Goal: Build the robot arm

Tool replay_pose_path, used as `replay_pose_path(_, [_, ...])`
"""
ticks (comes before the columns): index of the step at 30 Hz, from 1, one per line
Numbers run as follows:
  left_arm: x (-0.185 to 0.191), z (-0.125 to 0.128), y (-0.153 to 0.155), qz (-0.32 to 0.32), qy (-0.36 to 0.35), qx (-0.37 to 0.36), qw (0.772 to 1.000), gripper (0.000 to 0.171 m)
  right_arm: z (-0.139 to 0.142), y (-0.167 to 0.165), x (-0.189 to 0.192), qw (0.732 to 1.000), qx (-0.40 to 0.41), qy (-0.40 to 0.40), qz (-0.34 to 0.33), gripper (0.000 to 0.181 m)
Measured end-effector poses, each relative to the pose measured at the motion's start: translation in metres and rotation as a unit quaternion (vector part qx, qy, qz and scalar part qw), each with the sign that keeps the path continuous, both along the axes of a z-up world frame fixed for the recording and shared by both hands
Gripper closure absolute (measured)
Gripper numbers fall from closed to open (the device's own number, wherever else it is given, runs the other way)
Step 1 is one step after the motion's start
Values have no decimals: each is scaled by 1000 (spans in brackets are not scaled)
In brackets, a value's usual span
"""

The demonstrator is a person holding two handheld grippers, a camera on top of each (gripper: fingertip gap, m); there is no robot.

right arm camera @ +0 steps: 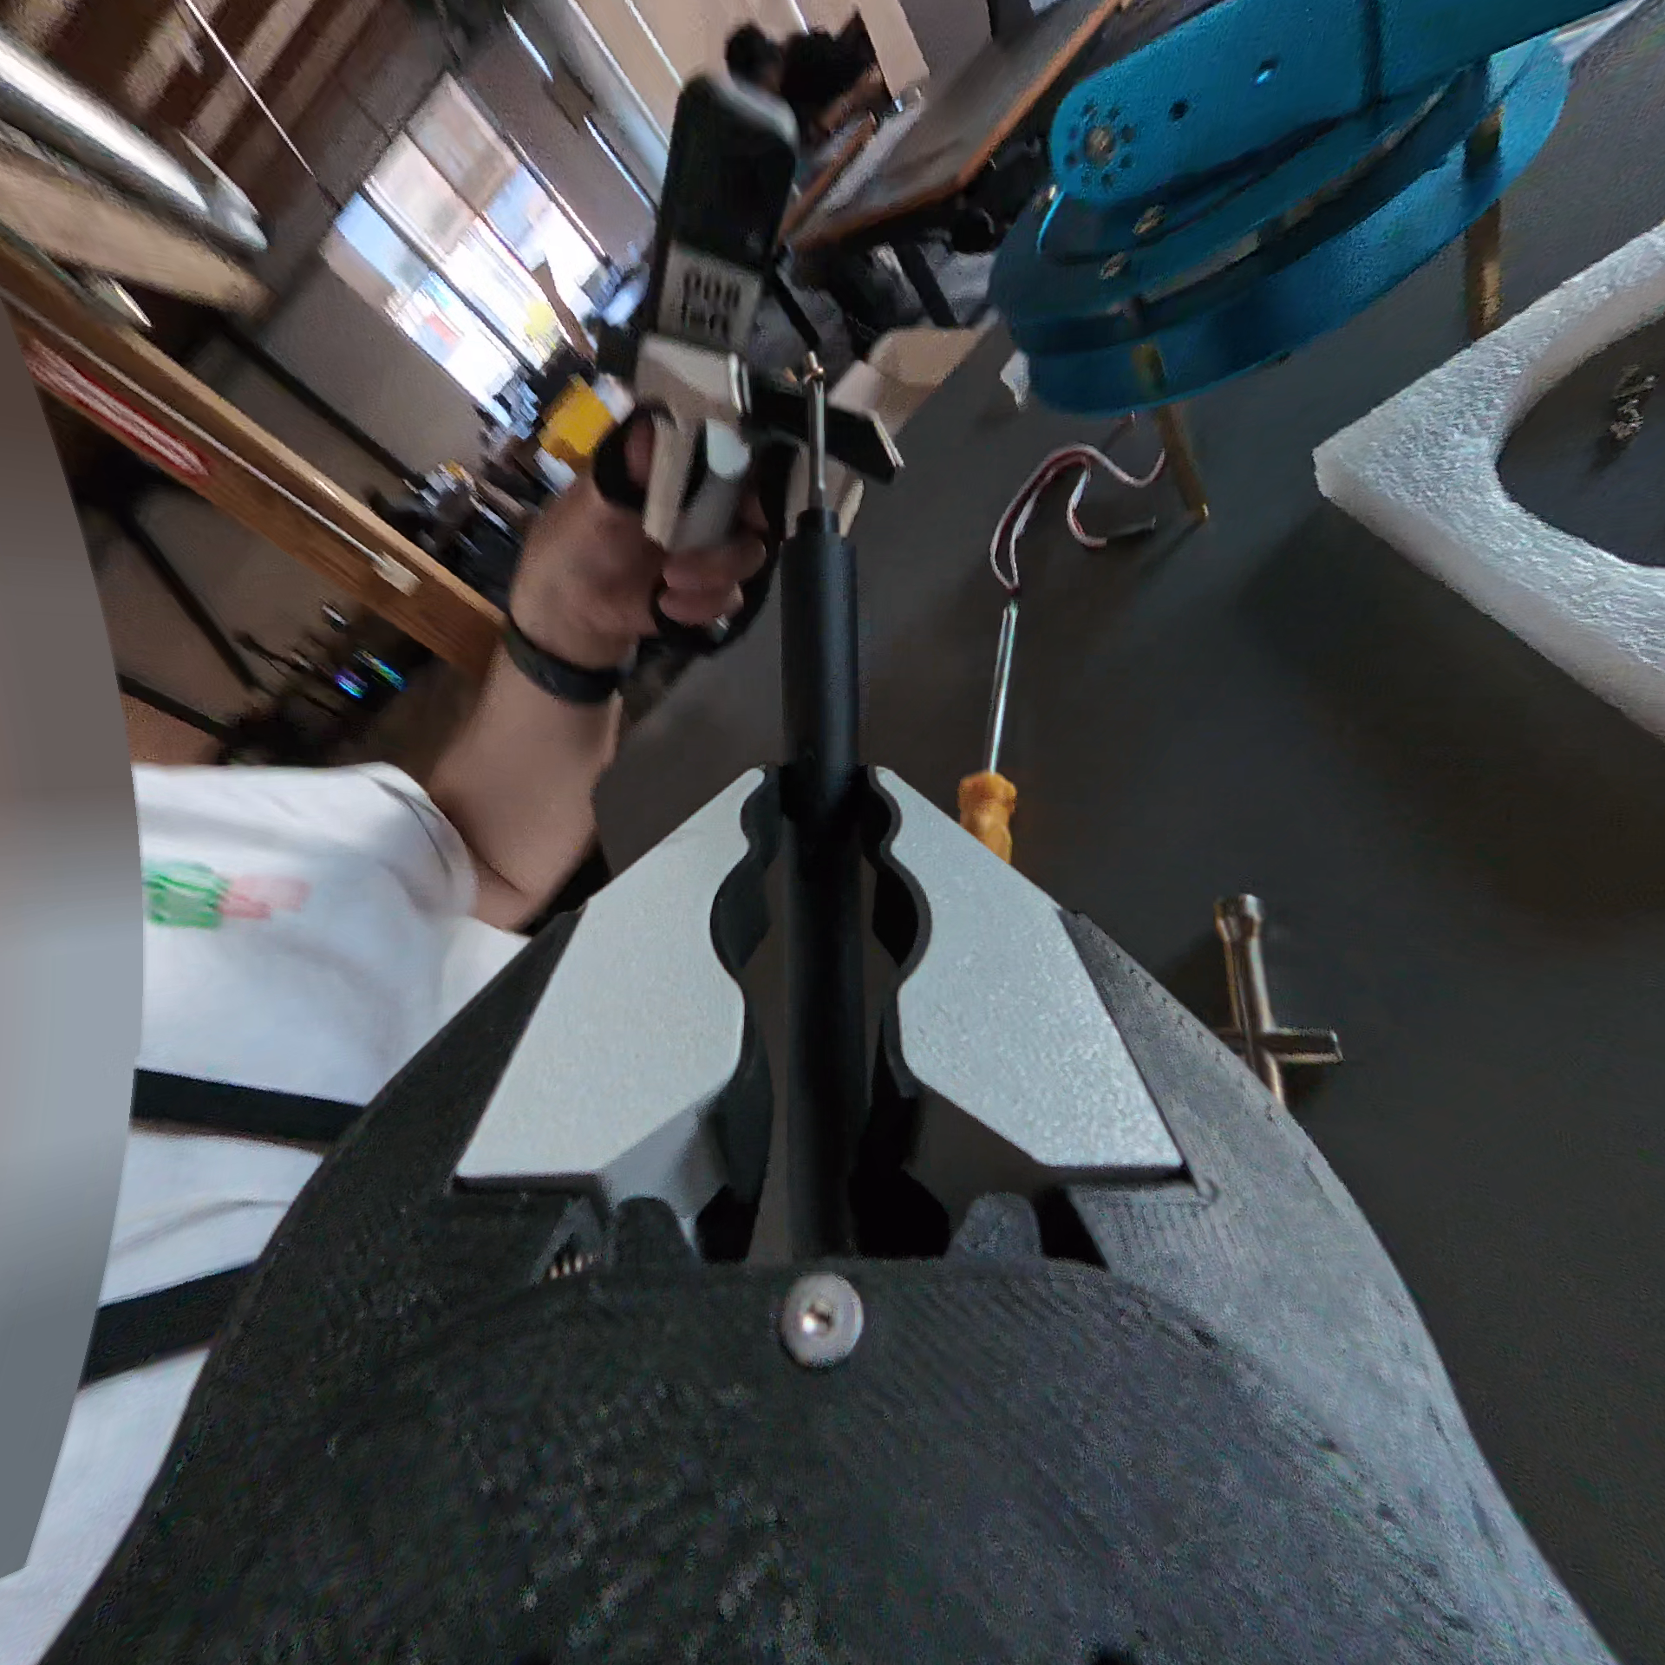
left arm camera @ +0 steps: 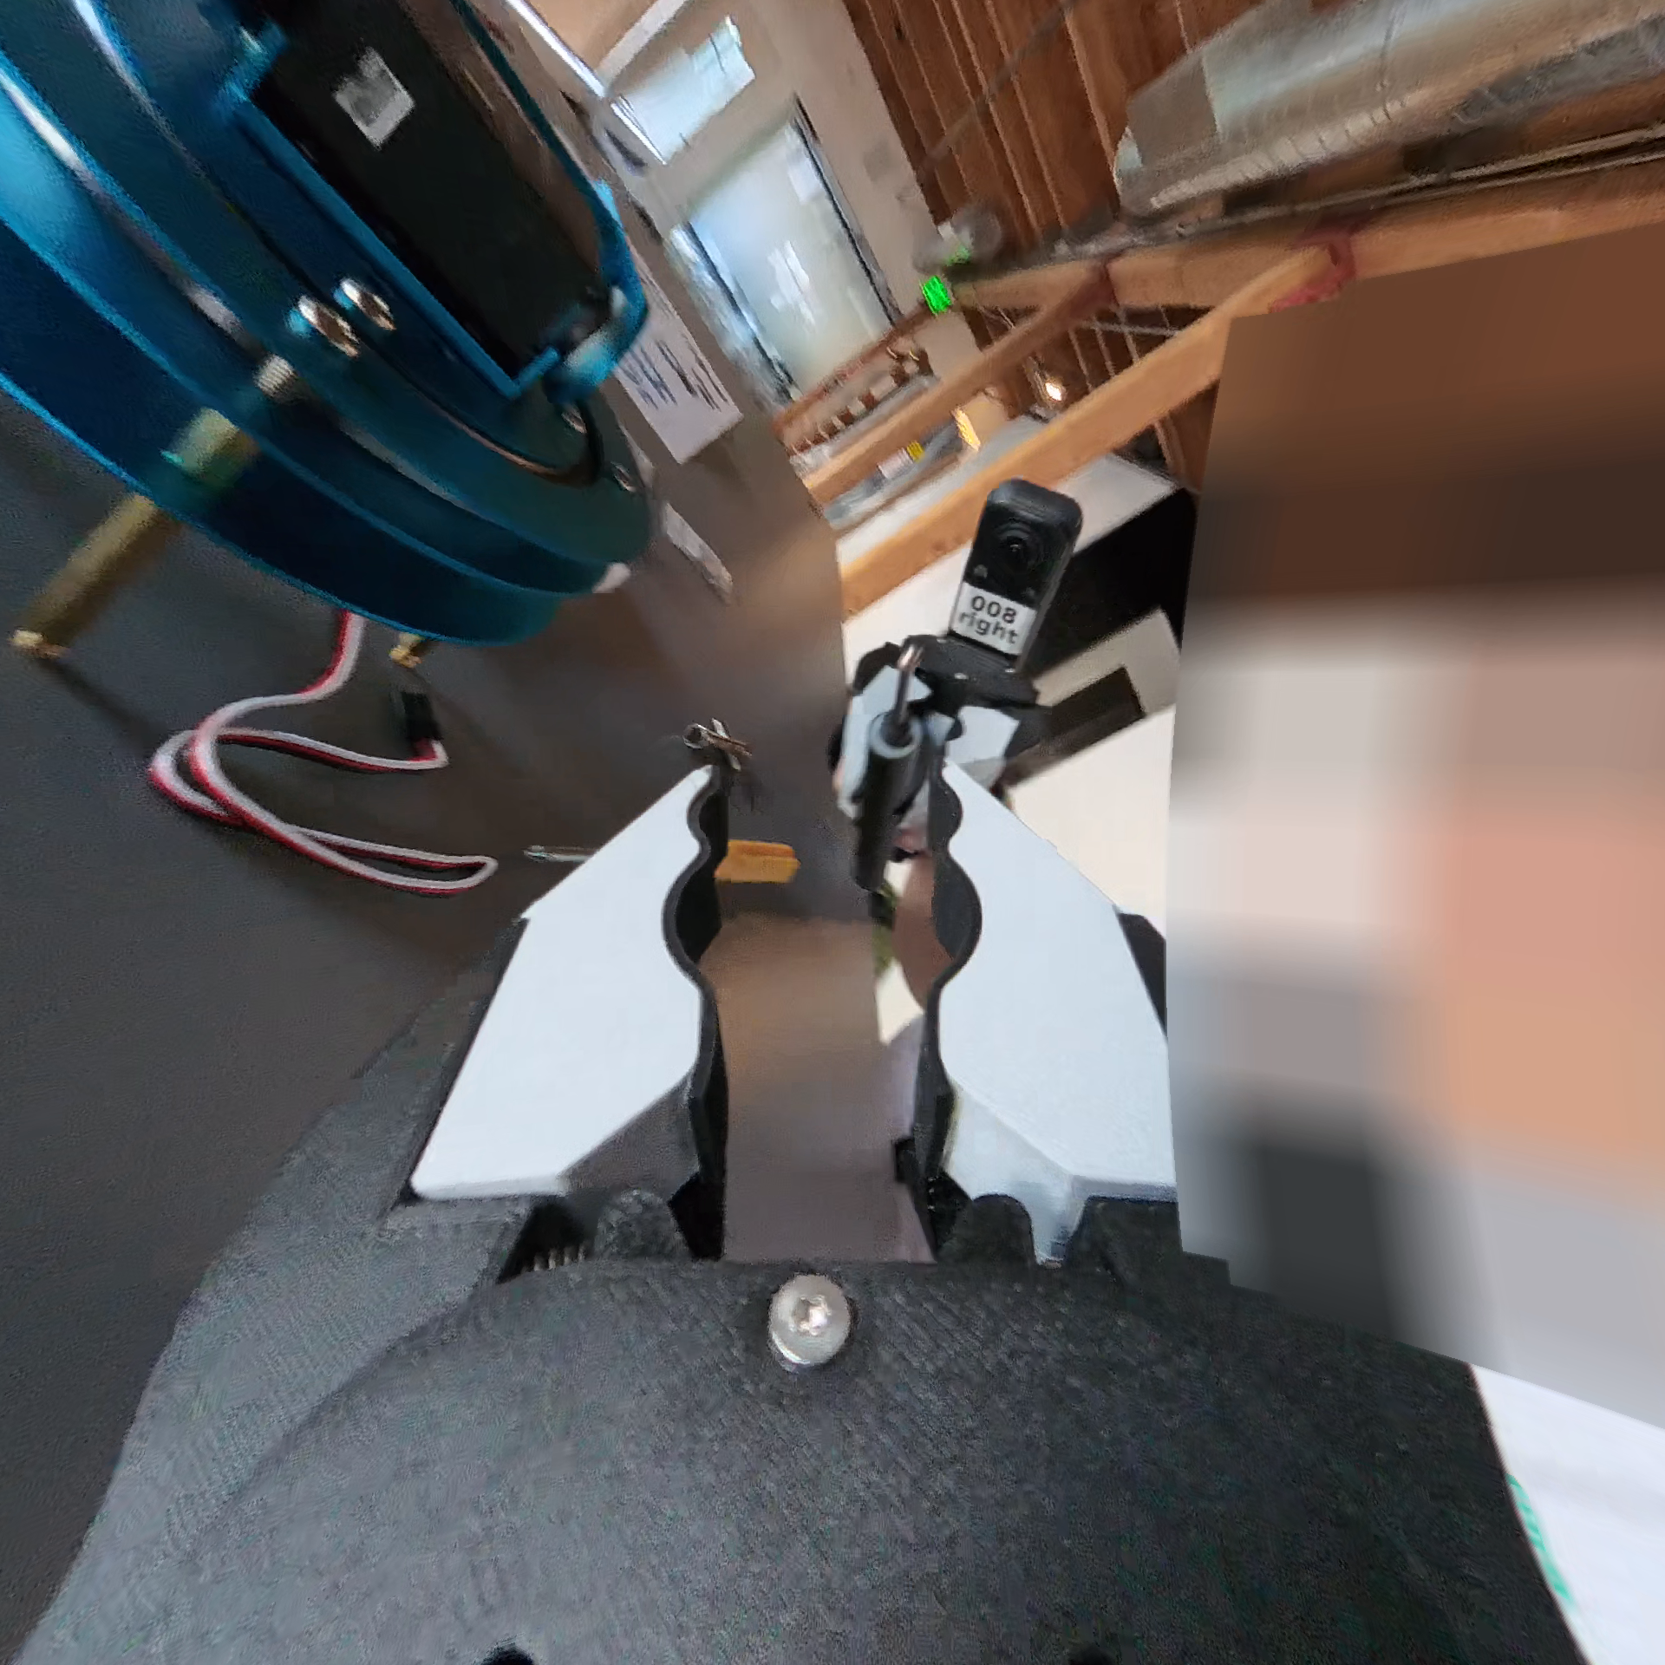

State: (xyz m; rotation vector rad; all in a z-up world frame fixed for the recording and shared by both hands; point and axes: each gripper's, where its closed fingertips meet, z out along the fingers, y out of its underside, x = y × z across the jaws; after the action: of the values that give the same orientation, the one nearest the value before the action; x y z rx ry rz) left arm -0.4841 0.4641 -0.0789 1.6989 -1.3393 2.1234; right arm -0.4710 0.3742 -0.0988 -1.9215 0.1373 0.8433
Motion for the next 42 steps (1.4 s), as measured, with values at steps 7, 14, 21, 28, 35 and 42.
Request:
replay_pose_path(7, [13,2,-20,44,-13,36,998,122,13,31,24,981,-8,193,-30,166])
replay_pose_path(14, [28,-7,-37,51,10,-24,998,125,1,42,25,962,-45,266,-34,167])
replay_pose_path(21, [39,-6,-27,64,18,-101,993,136,1,51,20,957,-48,284,-23,166])
replay_pose_path(28, [42,-11,-22,77,20,-110,991,140,-4,53,22,955,-51,291,-26,167])
replay_pose_path(35, [44,-13,-26,78,20,-108,991,142,-3,51,22,951,-44,305,-23,166])
replay_pose_path(42, [48,-14,-24,84,24,-111,990,144,-2,54,21,942,-48,330,-21,166])
